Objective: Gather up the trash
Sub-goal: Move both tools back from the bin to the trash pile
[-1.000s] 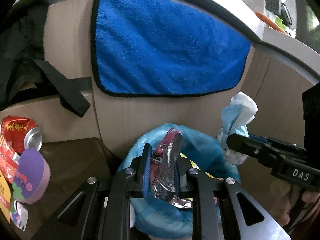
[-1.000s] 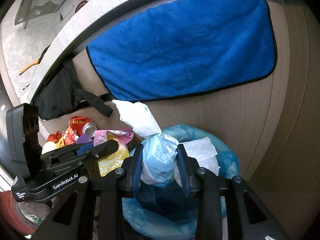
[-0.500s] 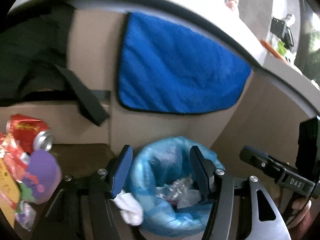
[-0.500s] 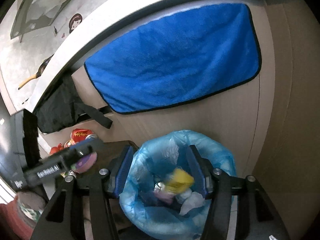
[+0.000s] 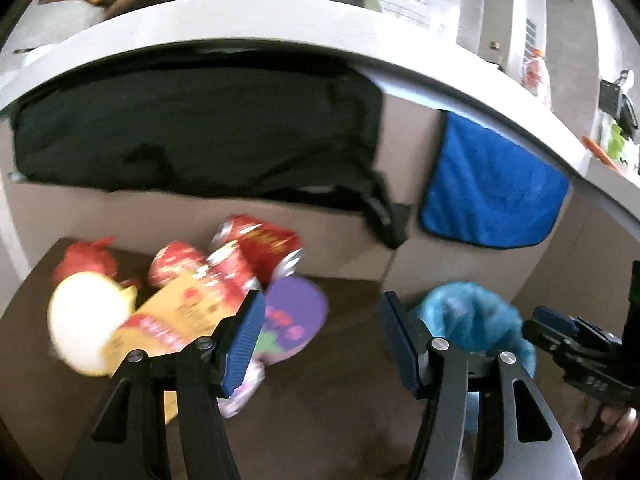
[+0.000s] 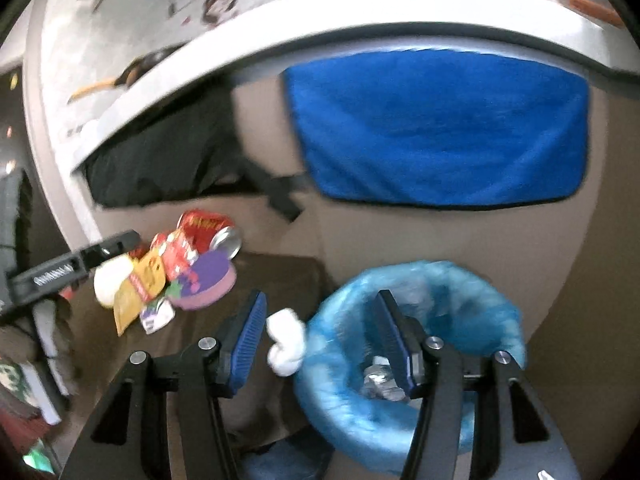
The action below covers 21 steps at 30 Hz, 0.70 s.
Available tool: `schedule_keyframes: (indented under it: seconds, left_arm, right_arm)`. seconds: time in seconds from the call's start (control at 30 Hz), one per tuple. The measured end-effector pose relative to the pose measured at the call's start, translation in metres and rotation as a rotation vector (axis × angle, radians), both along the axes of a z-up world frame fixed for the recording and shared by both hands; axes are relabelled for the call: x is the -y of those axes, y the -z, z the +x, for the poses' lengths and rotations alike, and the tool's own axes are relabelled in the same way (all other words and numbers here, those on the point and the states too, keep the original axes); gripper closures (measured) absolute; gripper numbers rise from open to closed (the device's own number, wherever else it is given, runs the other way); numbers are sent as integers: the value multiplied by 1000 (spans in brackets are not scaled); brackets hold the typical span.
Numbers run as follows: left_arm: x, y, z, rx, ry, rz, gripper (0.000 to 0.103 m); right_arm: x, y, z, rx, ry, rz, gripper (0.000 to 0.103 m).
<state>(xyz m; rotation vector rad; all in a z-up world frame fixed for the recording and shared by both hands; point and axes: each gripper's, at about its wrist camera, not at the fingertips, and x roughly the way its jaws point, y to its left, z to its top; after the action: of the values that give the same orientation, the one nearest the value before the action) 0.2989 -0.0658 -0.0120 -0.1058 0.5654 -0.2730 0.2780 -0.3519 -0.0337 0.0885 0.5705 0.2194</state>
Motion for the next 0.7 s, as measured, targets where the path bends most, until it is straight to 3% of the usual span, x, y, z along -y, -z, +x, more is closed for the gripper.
schedule_keyframes:
  seconds: [0.27, 0.37, 0.57, 0.7]
  left_arm:
    - [-64, 25, -20, -32, -56, -14, 43]
    - [-88, 36, -21, -61, -82, -42, 43]
    - [-120, 52, -20, -85, -135, -78, 43]
    - [-133, 64, -15, -116, -151, -116, 43]
  right_arm:
    - [-70, 46, 24, -46, -74, -152, 57]
    - [-85, 63, 37, -70, -87, -211, 65]
    - [-95, 83, 63, -104, -54, -267, 67]
    - [-95, 89, 76, -124, -23, -289, 75]
